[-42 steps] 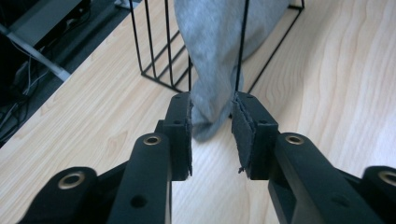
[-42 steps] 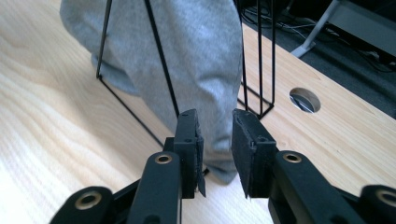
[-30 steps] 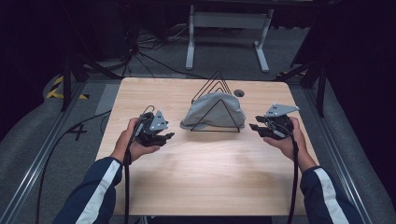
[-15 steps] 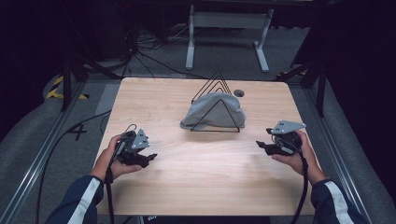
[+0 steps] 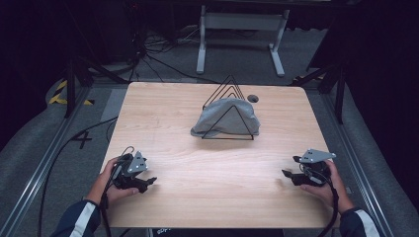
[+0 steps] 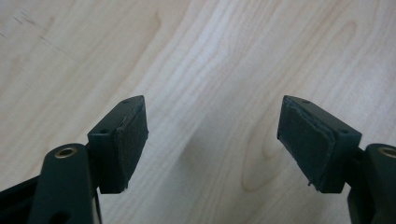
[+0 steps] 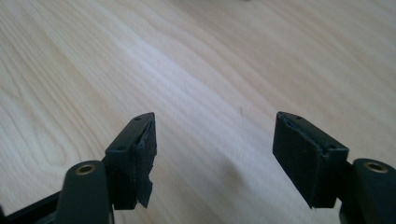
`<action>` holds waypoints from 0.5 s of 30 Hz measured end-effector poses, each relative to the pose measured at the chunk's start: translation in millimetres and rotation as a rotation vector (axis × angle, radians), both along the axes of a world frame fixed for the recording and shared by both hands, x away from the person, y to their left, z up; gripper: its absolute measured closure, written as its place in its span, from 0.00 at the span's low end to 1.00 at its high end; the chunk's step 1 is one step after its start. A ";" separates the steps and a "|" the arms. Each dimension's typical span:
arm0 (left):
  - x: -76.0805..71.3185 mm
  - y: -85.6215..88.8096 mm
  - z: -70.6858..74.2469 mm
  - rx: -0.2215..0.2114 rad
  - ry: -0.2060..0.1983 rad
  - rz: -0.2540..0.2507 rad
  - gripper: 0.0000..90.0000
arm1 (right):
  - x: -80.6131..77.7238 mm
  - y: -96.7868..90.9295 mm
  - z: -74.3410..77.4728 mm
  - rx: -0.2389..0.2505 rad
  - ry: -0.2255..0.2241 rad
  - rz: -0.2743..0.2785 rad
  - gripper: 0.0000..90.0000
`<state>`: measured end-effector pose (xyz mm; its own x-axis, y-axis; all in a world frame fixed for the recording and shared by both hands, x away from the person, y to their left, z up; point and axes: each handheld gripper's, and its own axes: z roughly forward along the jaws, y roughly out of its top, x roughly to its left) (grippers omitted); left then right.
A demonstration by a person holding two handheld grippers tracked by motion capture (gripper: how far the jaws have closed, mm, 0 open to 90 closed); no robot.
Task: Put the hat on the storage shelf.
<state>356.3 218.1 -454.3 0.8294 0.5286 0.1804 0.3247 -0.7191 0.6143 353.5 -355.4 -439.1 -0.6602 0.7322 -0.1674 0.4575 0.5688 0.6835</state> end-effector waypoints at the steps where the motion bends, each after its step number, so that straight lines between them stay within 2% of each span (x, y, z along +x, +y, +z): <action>1: -1.0 1.7 -3.3 -0.013 0.001 0.003 0.27 | -3.1 -3.5 -3.3 0.009 0.004 -0.008 0.34; 3: -1.7 3.6 -5.5 -0.018 0.017 0.004 0.27 | -6.4 -7.4 -6.0 0.024 0.002 -0.017 0.33; 4: -2.9 5.6 -9.1 -0.033 0.026 0.008 0.26 | -14.9 -15.6 -10.8 0.058 0.011 -0.039 0.32; 5: -3.9 6.8 -11.6 -0.046 0.031 0.015 0.26 | -14.9 -15.6 -10.8 0.058 0.011 -0.039 0.32; 7: -6.9 11.6 -17.4 -0.106 0.058 0.027 0.26 | -24.0 -21.5 -13.8 0.066 0.004 -0.059 0.31; 8: -8.5 14.4 -19.7 -0.133 0.060 0.033 0.26 | -28.4 -24.4 -15.4 0.084 0.001 -0.064 0.31; 9: -9.5 17.0 -20.4 -0.140 0.065 0.036 0.25 | -32.7 -28.2 -17.7 0.107 0.004 -0.069 0.31; 11: -11.8 22.2 -25.0 -0.197 0.094 0.052 0.26 | -37.5 -32.7 -22.5 0.122 0.011 -0.093 0.30; 12: -14.0 23.8 -27.7 -0.218 0.078 0.054 0.25 | -38.9 -34.4 -24.7 0.130 0.019 -0.098 0.29; 14: -15.7 24.5 -27.5 -0.214 0.075 0.062 0.24 | -40.4 -37.5 -28.3 0.157 0.024 -0.103 0.28; 15: -17.6 23.5 -28.0 -0.225 0.082 0.085 0.23 | -40.7 -38.0 -28.2 0.155 0.021 -0.110 0.27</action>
